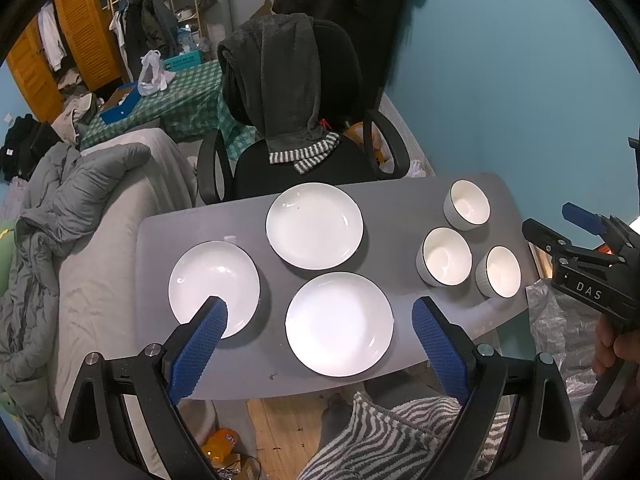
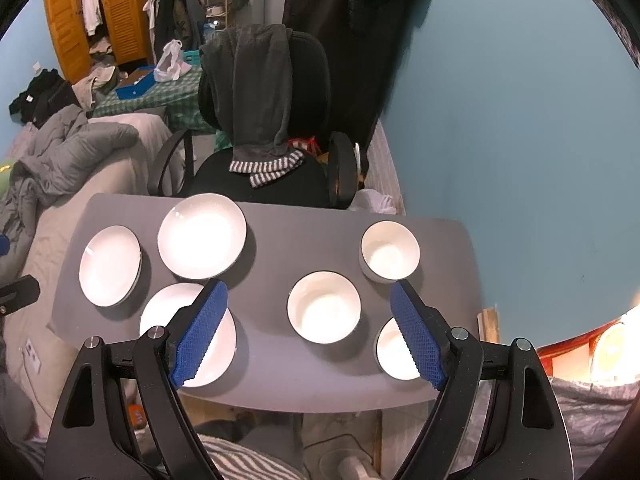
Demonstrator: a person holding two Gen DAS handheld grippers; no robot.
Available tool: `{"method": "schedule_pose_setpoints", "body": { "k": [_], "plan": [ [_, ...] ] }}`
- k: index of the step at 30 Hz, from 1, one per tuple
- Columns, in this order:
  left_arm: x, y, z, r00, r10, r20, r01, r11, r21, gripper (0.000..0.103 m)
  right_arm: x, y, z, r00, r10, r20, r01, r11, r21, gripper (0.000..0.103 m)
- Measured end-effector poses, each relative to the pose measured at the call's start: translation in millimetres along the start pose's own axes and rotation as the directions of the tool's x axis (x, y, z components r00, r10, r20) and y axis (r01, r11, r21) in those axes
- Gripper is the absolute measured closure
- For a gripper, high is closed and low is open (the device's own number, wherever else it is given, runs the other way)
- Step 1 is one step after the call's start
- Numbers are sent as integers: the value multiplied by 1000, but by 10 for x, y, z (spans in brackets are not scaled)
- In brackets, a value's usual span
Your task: Organize plates and bowls
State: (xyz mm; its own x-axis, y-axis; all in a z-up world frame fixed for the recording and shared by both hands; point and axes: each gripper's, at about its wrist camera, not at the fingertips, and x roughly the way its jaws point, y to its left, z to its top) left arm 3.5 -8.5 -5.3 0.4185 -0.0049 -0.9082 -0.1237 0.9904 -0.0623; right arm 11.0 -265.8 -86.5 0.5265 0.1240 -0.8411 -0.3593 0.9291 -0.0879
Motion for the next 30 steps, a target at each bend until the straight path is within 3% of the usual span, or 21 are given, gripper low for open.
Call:
{"method": "schedule_pose_setpoints", "body": {
  "k": [30],
  "plan": [
    [-23,-43,24,1000,-10,-2,10,1000,-28,8,-45,-76,-14,1000,0,5,0,1000,-13,21]
  ]
}}
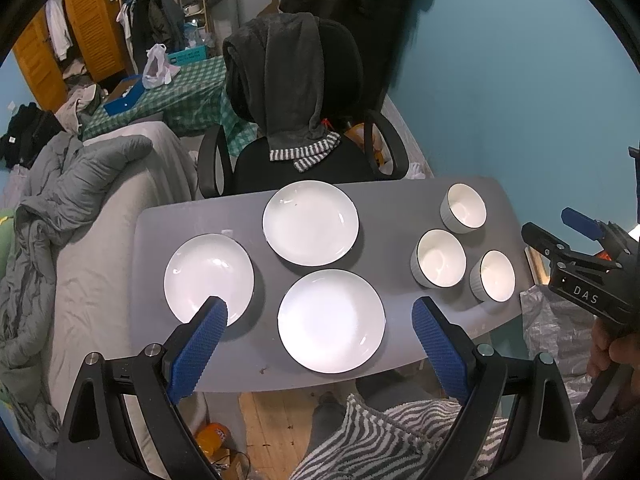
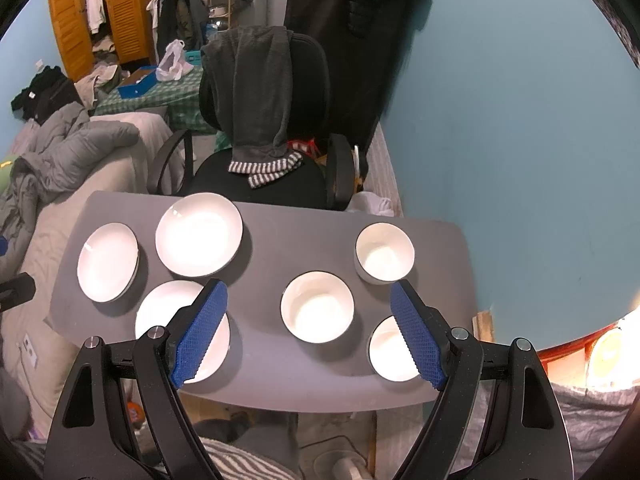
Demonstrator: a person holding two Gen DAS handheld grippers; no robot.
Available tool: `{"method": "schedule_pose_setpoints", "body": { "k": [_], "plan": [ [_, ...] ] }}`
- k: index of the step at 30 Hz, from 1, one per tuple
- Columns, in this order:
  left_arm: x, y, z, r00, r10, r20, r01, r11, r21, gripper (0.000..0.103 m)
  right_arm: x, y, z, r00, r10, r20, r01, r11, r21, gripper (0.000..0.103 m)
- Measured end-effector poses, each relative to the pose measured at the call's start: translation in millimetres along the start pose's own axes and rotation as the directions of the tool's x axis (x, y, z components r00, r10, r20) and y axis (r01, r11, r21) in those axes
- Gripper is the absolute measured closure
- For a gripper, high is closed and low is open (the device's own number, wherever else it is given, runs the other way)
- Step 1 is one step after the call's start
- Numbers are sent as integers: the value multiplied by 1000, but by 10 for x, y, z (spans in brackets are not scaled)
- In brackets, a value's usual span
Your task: Organize plates and bowls
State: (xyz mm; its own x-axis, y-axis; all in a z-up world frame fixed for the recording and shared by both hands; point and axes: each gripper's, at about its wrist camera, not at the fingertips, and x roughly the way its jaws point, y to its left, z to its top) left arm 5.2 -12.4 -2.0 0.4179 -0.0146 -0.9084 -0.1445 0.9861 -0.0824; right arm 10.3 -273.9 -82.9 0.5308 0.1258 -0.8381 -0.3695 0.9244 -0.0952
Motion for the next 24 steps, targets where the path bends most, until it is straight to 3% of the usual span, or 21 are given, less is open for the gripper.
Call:
{"method": "schedule_pose_setpoints", "body": {
  "k": [24],
  "plan": [
    [-33,11,-71,1000,11,17,-10,1000,-11,8,-40,-20,5,1000,2,8,-2,1000,-9,21]
  ]
}}
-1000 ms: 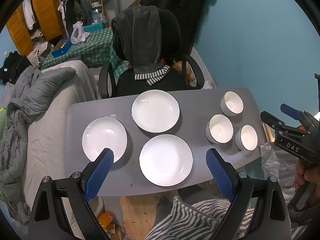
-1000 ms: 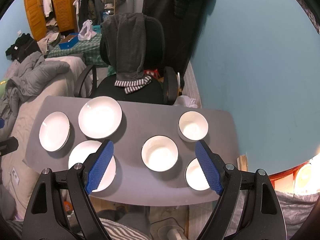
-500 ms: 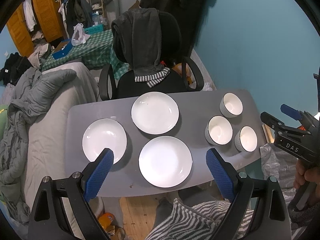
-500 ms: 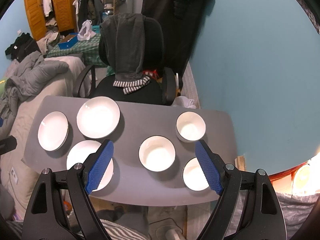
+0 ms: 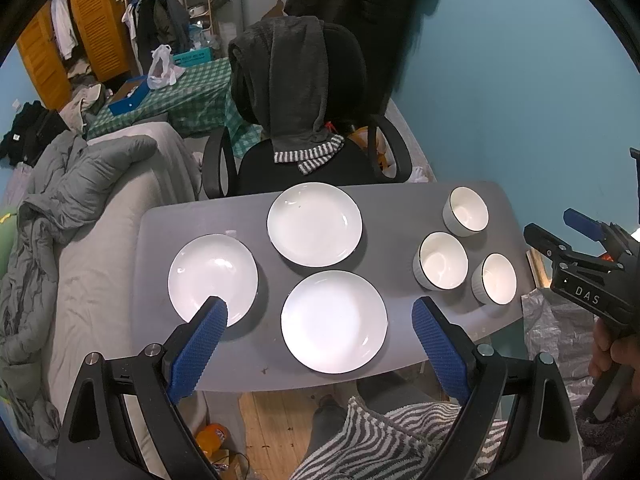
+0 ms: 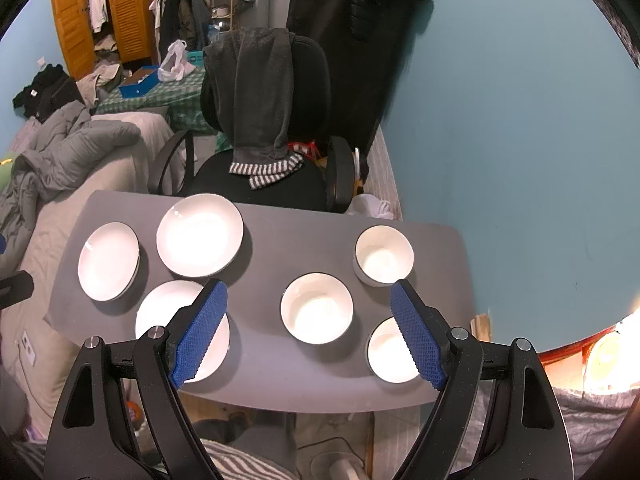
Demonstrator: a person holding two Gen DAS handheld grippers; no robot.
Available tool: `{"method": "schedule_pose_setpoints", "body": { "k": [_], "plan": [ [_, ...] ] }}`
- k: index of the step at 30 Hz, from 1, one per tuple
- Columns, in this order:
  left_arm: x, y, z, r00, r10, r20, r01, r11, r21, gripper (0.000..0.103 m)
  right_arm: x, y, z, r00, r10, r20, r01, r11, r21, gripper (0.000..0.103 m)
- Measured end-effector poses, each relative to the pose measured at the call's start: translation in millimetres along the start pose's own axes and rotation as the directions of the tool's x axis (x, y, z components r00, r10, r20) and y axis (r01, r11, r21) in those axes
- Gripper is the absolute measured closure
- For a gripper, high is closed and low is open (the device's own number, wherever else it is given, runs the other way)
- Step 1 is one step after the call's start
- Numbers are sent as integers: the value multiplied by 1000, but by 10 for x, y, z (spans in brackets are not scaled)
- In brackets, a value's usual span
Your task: Organize plates and bowls
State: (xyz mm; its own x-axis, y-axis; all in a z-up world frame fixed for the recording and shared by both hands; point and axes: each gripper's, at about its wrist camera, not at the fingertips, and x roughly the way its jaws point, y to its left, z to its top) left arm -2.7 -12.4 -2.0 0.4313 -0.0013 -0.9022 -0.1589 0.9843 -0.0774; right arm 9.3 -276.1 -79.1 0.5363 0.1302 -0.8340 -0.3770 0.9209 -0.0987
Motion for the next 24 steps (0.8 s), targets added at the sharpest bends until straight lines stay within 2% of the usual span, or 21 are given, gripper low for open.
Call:
{"method": "schedule_pose_setpoints", "body": {
  "k": [15,19,24],
  "plan": [
    [18,81,-63,1000,3,-2,-3,1000,-15,8,-4,24,-11,1000,0,-2,0,1000,2,21],
    [9,137,-78,1000,-22,12,22,999,-35,8,-1,56,-17,1000,7,-2,-7,1000,-5,21],
    [74,253,-112,1000,-3,13,4,998,-62,8,128,115,-28,999,27,-19,-28,999,-26,21]
  ]
}}
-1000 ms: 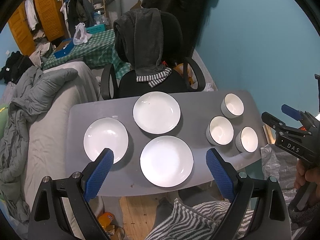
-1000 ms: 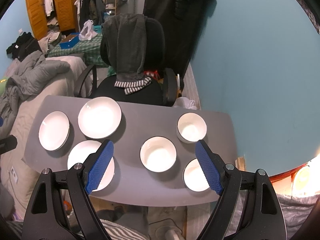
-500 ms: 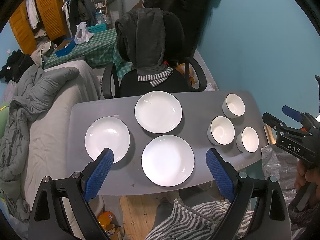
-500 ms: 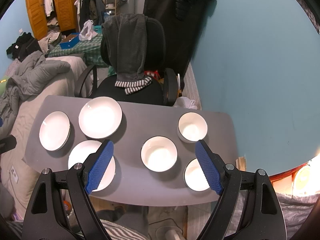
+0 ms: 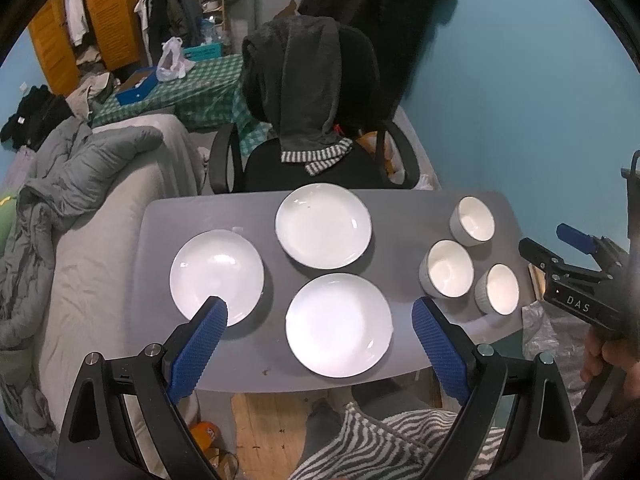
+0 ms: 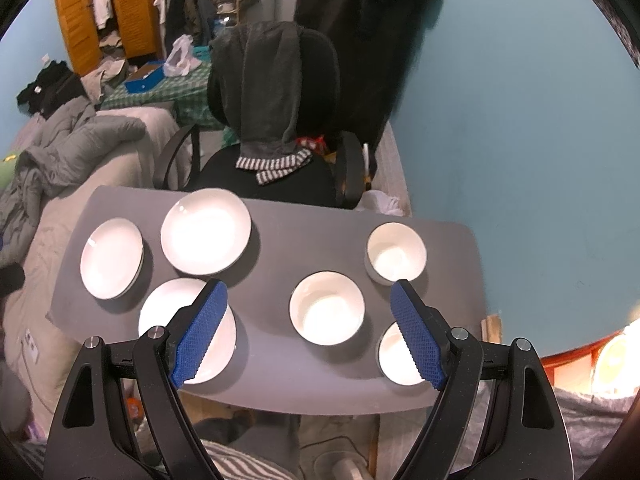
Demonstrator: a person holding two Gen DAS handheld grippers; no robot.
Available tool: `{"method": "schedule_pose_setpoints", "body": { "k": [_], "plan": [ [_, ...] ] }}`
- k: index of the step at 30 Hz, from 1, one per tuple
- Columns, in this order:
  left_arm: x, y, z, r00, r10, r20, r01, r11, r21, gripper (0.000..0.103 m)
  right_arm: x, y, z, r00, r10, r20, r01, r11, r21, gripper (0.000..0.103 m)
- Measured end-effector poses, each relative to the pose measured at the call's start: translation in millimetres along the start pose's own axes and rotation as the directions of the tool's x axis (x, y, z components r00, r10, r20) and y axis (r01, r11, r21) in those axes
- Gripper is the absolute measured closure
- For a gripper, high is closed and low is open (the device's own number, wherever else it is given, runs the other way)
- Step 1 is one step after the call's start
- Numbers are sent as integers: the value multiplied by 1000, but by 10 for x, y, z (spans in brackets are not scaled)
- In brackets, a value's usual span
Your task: Organize plates and bowls
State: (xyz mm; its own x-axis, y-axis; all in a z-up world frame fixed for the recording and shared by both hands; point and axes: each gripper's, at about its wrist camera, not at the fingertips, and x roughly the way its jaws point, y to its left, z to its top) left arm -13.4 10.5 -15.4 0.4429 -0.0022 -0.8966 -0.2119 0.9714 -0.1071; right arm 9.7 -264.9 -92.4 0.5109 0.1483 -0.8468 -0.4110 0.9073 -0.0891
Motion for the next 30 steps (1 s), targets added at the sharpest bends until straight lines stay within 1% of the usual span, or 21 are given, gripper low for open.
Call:
{"method": "schedule_pose_setpoints", "body": {
  "k": [5,9,13,16,21,25,28,30],
  "plan": [
    [134,113,-59,999,31,-26,-31,999,-4,8,159,50,1,1000,22,-2,-22,998,-58,21],
    [258,171,-132,998,47,-38,-47,999,-9,8,292,141,20,997,75,-20,-77,993,-87,21],
    [418,224,-203,996,66,-68,-67,998,-11,8,488,250,32,992,119,-49,-124,984,-124,21],
    [554,289,-286,993,85,-83,-85,996,-1,8,659,342,16,985,153,-79,-164,975,-150,21],
    [801,341,-405,991,106,-87,-104,994,30,8,1014,470,-60,970,199,-141,-224,955,-193,21],
    [1017,386,-511,988,114,-109,-109,993,47,9,1248,546,-128,962,205,-182,-245,941,-232,21],
    [1213,387,-601,982,123,-143,-117,992,48,9,1397,602,-161,956,210,-205,-259,932,-252,21],
    [1312,398,-655,978,141,-156,-135,990,46,9,1526,676,-185,947,220,-236,-280,922,-265,21]
  ]
}}
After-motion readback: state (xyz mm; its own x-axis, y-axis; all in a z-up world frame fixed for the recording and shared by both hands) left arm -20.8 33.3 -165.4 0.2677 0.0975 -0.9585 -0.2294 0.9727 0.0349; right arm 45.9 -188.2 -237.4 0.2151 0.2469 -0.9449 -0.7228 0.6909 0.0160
